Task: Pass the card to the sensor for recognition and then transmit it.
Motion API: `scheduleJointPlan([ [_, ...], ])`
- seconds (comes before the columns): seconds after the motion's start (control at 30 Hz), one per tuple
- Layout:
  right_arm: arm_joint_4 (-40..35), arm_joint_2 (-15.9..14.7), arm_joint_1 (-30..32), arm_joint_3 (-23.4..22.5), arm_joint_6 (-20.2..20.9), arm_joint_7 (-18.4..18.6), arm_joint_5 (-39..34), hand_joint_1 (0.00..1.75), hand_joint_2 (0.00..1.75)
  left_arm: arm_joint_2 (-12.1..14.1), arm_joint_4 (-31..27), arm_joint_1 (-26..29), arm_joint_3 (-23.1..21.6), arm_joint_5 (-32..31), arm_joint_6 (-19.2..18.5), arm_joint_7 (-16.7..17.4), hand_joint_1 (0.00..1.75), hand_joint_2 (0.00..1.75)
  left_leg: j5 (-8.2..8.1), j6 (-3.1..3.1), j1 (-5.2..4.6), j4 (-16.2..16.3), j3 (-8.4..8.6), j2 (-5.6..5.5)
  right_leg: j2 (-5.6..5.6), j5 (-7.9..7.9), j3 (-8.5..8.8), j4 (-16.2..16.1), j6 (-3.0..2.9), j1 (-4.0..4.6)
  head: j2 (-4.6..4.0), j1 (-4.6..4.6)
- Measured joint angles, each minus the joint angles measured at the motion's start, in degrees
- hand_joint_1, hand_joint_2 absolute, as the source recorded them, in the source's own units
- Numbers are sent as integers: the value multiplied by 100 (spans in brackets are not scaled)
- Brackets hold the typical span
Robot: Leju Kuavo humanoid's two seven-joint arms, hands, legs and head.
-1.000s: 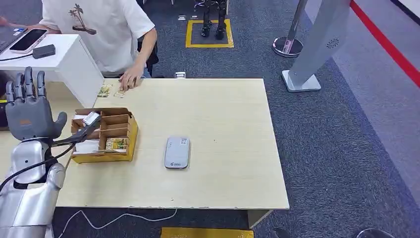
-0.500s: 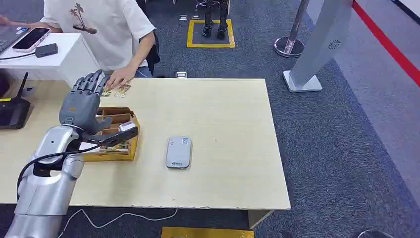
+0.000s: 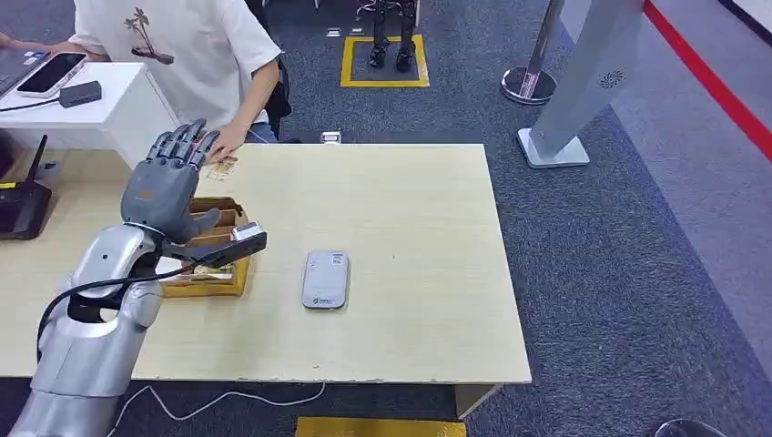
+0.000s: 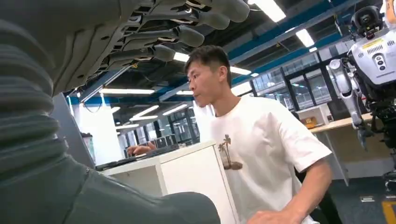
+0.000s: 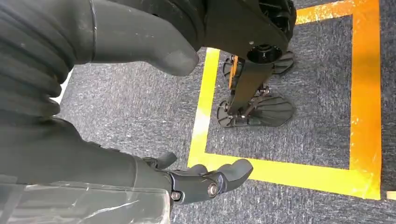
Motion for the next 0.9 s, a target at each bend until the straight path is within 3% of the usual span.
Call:
scheduleJointPlan([
  [0.43,0,0,1,-22,0,2,0,0,175,2,0,-1,-30,2,0,0,0,175,0,0,-1,0,-1,0,0,0,0,0,0,-1,0,0],
  [0.9,0,0,1,-37,0,-2,15,0,175,192,-151,53,-206,310,15,-20,0,175,-1,0,0,-1,-2,0,-1,0,0,0,0,0,0,0],
])
